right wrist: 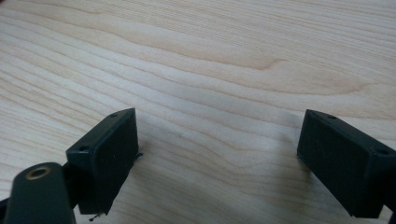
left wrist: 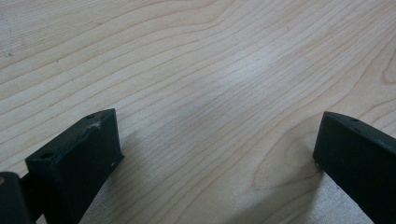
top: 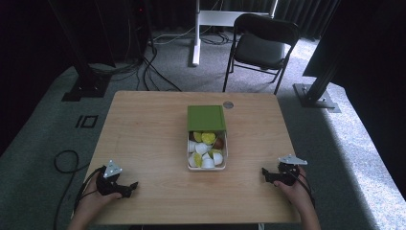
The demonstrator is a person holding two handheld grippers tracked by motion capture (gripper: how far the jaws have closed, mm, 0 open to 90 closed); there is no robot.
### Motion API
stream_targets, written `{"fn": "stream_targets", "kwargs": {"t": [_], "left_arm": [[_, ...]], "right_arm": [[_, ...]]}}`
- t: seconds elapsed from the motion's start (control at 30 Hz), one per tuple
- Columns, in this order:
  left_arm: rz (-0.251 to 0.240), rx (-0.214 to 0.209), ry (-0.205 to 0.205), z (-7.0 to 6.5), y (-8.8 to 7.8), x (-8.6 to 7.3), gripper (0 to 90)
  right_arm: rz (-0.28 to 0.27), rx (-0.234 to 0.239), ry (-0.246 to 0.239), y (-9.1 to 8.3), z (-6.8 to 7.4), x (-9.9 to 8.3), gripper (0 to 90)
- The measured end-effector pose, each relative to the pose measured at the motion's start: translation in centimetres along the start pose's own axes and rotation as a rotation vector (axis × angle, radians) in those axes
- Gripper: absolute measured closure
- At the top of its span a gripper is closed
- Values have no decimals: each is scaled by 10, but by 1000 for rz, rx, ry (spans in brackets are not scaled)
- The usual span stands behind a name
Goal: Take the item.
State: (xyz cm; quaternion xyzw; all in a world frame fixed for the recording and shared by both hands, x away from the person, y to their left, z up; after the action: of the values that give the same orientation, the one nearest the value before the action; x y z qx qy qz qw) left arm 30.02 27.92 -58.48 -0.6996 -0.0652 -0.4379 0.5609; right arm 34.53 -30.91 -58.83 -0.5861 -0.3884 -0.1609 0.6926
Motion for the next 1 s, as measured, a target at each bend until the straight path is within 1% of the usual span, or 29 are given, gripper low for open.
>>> {"fn": "stream_targets", "kwargs": {"t": [0.77, 0.83, 0.9, 0.97, 1.0], "left_arm": [[0, 1, 1, 0, 0, 0, 17], [-2, -9, 4, 0, 0, 0, 18], [-11, -26, -5, 0, 0, 1, 17], [-30, -45, -25, 1, 0, 3, 18], [-34, -44, -22, 1, 0, 4, 17]], "right_arm": [[1, 0, 1, 0, 0, 0, 122], [0, 0, 1, 0, 0, 0, 122], [0, 0, 0, 0, 0, 0, 122], [0, 0, 0, 0, 0, 0, 122], [0, 0, 0, 0, 0, 0, 122]]}}
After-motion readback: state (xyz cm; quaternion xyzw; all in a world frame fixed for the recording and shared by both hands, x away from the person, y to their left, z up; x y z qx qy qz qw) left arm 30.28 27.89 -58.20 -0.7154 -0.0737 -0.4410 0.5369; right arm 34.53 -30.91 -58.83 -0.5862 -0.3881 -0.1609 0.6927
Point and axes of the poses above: each handheld gripper's, and its own axes: y roughly forward along the jaws, x roughly out of its top, z roughly to its left, the point moved 4 cm from there along y, roughly forward along the jaws
